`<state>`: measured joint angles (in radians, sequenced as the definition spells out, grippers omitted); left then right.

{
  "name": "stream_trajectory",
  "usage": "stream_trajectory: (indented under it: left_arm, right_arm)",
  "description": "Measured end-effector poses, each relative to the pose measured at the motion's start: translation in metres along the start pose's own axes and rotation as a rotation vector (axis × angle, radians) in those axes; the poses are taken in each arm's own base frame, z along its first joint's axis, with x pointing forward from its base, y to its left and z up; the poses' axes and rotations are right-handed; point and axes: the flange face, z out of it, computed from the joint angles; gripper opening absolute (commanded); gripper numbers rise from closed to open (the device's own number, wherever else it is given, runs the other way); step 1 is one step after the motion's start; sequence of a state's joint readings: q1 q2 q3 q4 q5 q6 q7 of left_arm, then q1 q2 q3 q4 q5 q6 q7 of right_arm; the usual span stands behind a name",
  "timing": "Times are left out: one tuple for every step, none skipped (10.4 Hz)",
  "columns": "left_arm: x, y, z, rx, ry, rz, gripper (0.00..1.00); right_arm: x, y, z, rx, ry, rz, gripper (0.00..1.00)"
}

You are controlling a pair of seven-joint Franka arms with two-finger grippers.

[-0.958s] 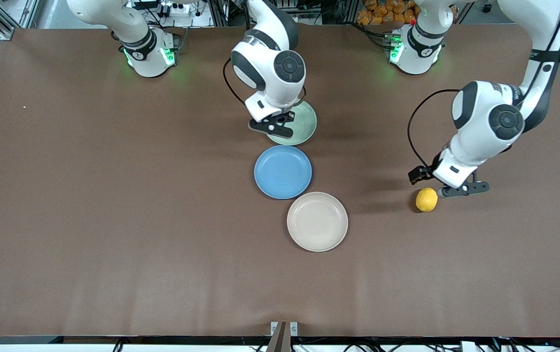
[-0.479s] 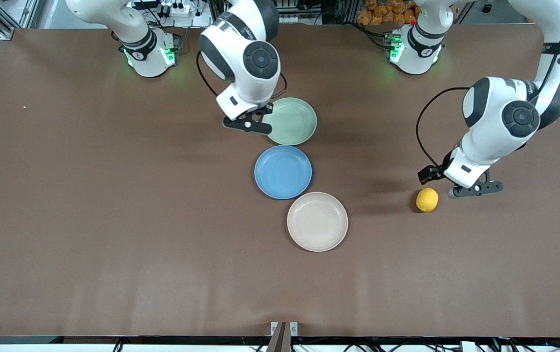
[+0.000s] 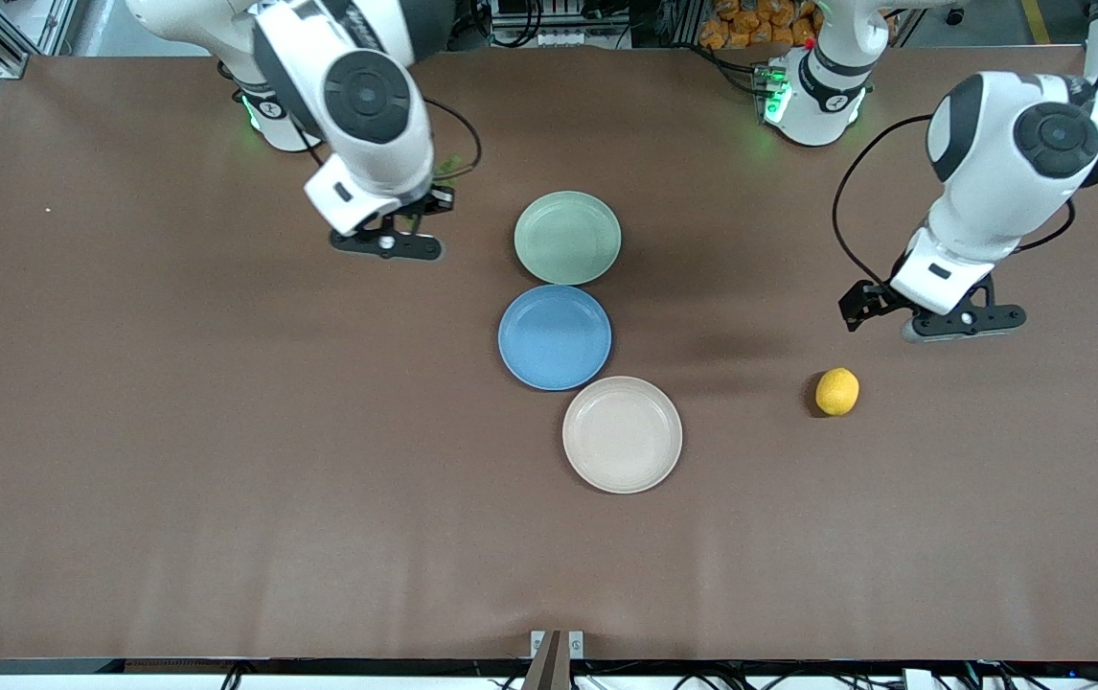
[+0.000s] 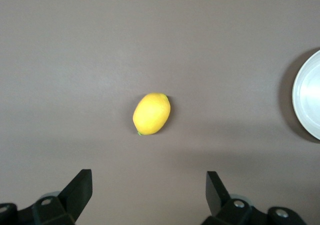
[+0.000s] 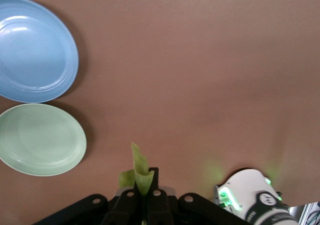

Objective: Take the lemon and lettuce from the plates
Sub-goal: 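Lift the lettuce off the green plate with the right gripper while the left withdraws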

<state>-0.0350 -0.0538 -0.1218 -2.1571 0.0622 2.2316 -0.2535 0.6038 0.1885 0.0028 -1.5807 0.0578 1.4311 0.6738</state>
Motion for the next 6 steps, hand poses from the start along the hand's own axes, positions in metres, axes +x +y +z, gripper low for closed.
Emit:
stream_trajectory:
  left_arm:
    - [0.005, -0.003, -0.013, -0.004, 0.02, 0.009, 1.0]
    - [0.013, -0.002, -0.033, -0.019, 0.031, -0.003, 1.0]
    - [0.023, -0.001, -0.057, -0.049, 0.038, -0.024, 1.0]
    - [0.031, -0.002, -0.079, -0.068, 0.047, -0.038, 1.0]
    - [0.035, -0.002, -0.096, -0.073, 0.048, -0.036, 1.0]
    - [0.036, -0.001, -0.106, -0.071, 0.035, -0.018, 1.0]
  right_arm:
    - [0.006, 0.023, -0.011, 0.008, -0.01, -0.01, 0.0]
    - [0.014, 0.049, -0.021, 0.019, -0.02, -0.017, 0.0]
    - [0.023, 0.08, -0.03, 0.03, -0.035, -0.024, 0.0]
    - [0.031, 0.114, -0.036, 0.042, -0.056, -0.031, 0.0]
    - [0.04, 0.146, -0.039, 0.054, -0.082, -0.039, 0.0]
    - [0.048, 0.177, -0.041, 0.068, -0.105, -0.042, 0.0]
